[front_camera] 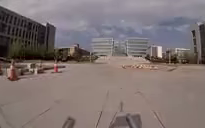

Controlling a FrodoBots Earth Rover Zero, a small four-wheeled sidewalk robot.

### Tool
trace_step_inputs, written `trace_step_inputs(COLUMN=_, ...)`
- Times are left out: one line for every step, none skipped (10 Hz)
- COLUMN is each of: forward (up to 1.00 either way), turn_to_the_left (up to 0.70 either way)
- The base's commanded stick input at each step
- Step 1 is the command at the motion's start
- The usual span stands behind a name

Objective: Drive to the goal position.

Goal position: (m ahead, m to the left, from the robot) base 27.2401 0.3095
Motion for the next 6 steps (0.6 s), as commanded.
trace_step_inputs(forward=1.00, turn_to_the_left=-0.37)
trace_step_inputs(forward=1.00, turn_to_the_left=0.00)
trace_step_inputs(forward=1.00, turn_to_the_left=0.00)
trace_step_inputs(forward=1.00, turn_to_the_left=0.00)
trace_step_inputs(forward=1.00, turn_to_the_left=0.00)
trace_step_inputs(forward=1.00, turn_to_the_left=0.00)
